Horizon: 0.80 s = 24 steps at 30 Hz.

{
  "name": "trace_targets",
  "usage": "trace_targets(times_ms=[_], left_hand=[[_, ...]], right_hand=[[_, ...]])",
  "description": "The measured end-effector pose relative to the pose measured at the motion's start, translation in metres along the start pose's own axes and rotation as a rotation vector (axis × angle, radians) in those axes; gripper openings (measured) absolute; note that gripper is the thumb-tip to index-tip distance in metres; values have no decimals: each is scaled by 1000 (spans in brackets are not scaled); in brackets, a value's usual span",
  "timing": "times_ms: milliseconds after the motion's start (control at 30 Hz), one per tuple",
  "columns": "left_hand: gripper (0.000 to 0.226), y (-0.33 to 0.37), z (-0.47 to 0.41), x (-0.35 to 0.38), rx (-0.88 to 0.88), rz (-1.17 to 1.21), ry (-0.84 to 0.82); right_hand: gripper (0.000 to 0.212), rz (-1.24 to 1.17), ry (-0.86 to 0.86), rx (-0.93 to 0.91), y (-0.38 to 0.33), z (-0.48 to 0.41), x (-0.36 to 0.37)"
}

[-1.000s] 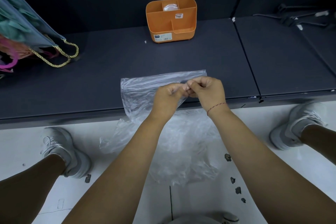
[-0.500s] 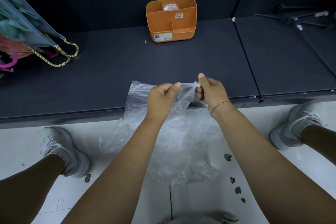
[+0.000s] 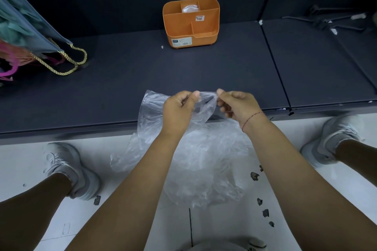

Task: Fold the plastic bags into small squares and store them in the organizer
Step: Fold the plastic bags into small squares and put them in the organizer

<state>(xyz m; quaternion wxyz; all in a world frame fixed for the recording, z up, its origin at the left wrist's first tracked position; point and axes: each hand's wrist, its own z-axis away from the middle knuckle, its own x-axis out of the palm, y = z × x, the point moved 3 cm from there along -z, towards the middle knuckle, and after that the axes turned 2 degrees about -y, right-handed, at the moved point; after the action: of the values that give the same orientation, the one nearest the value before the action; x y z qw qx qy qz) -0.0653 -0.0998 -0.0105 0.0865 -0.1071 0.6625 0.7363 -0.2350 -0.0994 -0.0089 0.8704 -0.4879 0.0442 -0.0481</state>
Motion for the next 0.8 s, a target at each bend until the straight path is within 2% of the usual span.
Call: trace_targets(times_ms=[167, 267, 333, 433, 467, 567, 667, 800], left_hand=[[39, 0, -1, 2, -90, 75, 1], [41, -3, -3, 0, -139, 116, 30], [40, -3, -4, -1, -162, 160, 24], [36, 0, -2, 1, -156, 183, -18], [35, 0, -2, 1, -155, 183, -25], [35, -1, -3, -1, -172, 205, -4], [36, -4, -4, -6, -193, 222, 13], [37, -4, -6, -8, -195, 215, 22]], right_hand=[[29, 4, 60, -130, -2, -4, 0], [32, -275, 109, -15, -3, -6, -1], [34, -422, 9, 123, 0, -7, 3], [58, -248, -315, 267, 7, 0, 17], [58, -242, -377, 278, 9, 2, 21], [41, -454, -413, 285, 8, 2, 22], [38, -654, -428, 302, 10, 0, 19], [31, -371, -384, 226, 14, -1, 17]])
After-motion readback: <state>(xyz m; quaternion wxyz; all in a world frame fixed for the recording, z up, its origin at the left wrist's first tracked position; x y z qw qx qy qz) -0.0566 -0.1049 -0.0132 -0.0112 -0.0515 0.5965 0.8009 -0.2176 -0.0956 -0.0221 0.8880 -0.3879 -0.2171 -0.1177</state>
